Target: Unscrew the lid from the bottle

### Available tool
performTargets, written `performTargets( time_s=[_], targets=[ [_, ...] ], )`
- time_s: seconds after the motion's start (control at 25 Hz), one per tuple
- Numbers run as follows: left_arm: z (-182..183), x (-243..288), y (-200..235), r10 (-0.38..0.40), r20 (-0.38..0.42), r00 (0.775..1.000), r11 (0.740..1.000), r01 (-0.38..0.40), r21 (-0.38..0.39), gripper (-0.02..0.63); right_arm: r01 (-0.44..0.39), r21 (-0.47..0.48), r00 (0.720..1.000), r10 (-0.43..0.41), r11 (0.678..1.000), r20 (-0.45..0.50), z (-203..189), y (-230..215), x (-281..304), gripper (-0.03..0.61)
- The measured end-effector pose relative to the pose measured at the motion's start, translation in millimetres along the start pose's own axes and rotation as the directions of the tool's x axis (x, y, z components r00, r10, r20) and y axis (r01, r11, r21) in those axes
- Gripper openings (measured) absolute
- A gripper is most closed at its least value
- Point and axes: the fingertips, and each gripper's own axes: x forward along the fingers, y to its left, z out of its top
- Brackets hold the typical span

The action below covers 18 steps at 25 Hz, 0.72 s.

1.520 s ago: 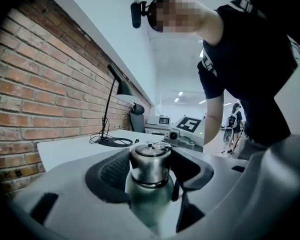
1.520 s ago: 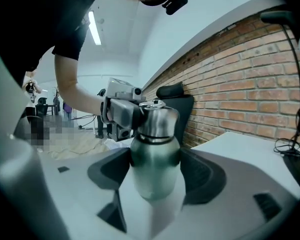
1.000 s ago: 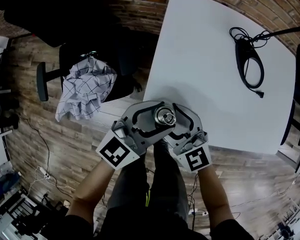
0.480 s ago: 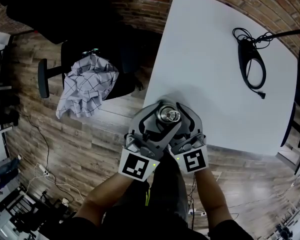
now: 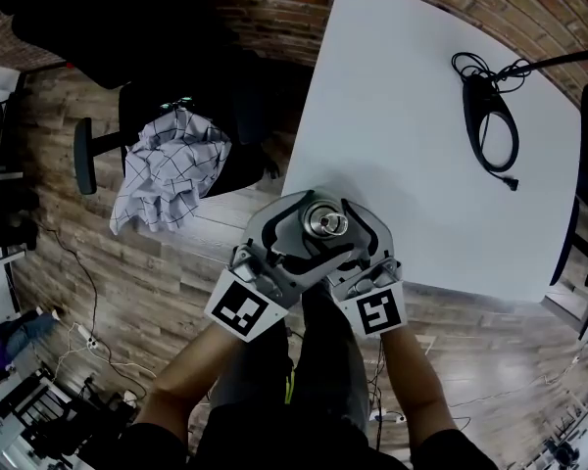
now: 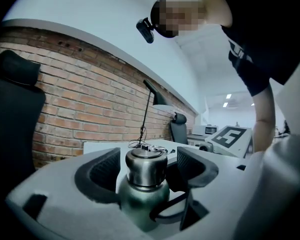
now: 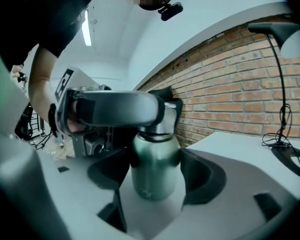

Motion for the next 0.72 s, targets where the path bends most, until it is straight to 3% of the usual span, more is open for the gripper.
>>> performTargets(
  time_s=[0.16,0.32,0.4,0.56,0.72],
  targets=[
    [4,-7,-5,-0.235,-0.025,0.972,0.969,0.236,0.065,0.337,-0.011,-0.005,1.000,0.011,1.000,-0.006,0,1,0,0.295],
    [10,-11,3,-0.337,-0.040,0.941,0.937,0.340,0.082,0.337,-0.010,0.003,1.000,0.010,1.000,-0.003,1,0,-1,0.295],
    [14,-11,-1,-0.408,-0.027,0.913,0.910,0.408,0.076,0.337,-0.009,0.005,1.000,0.009,1.000,-0.004,0,0,-1,0.295],
    [13,-11,-9,-0.553,-0.008,0.833,0.832,0.553,0.047,0.337,-0.012,-0.005,1.000,0.012,1.000,-0.015,0,0,-1,0.295],
    [12,-8,-6,-0.602,-0.002,0.798,0.798,0.602,0.018,0.337,-0.012,-0.006,1.000,0.012,1.000,-0.015,1,0,-1,0.295]
  ],
)
